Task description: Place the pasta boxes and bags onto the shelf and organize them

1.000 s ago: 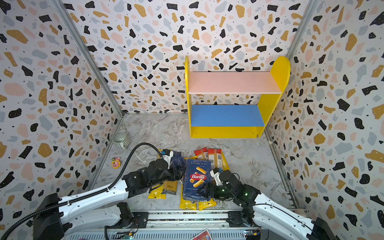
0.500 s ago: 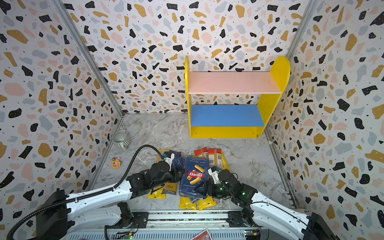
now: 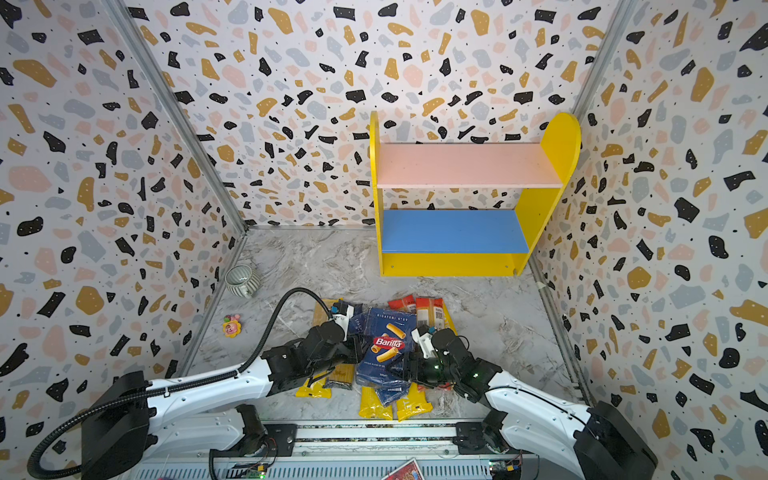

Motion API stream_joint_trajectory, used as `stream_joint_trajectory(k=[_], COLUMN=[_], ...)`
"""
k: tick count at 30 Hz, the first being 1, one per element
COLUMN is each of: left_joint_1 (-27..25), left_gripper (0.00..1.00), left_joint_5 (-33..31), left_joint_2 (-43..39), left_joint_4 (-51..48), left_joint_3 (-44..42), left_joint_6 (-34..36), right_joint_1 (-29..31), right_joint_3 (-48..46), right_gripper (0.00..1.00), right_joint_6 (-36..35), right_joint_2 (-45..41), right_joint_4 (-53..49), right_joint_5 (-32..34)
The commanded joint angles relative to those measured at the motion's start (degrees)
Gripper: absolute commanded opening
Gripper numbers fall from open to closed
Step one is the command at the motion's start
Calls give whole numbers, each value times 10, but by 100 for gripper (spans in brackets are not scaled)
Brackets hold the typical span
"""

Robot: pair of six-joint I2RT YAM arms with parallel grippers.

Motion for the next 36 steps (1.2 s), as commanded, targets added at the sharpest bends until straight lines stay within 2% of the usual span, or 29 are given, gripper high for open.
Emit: stream_joint_trajectory(k=[1, 7, 11, 14, 15, 17, 25, 31, 33, 36], left_joint_1=[-12, -12, -12, -13, -12, -12, -12, -12, -12, -12], left_gripper=[38, 37, 37, 37, 37, 37, 38, 37, 38, 38], left_joint_5=[46, 49, 45, 45, 45, 45, 49, 63, 68, 65], left_joint_2=[14, 18, 16, 11, 9, 7, 12, 22, 25, 18], left_joint_4=[26, 43, 47, 57, 62, 65, 80, 100, 117, 110], left_joint_3=[-10, -19, -24, -30, -34, -34, -31, -38, -41, -40], left_joint_6=[-5, -8, -9, -8, -9, -9, -9, -9, -9, -9], right_joint_1=[1, -11, -34, -50, -53, -53, -48, -37, -38, -38], right_joint_3=[39, 39, 17, 23, 32, 48, 64, 83, 89, 96], right_gripper=[87, 87, 86, 73, 67, 62, 71, 72, 70, 60], right_joint_6=[-20, -15, 4, -2, -7, -17, 1, 1, -1, -3], right_joint_2=[23, 42, 23, 10, 11, 20, 89, 132, 139, 142], right_joint_4=[111, 175, 238, 234, 232, 226, 297, 336, 338, 338], right_joint_5=[-24, -40, -45, -50, -57, -73, -108, -112, -111, -116])
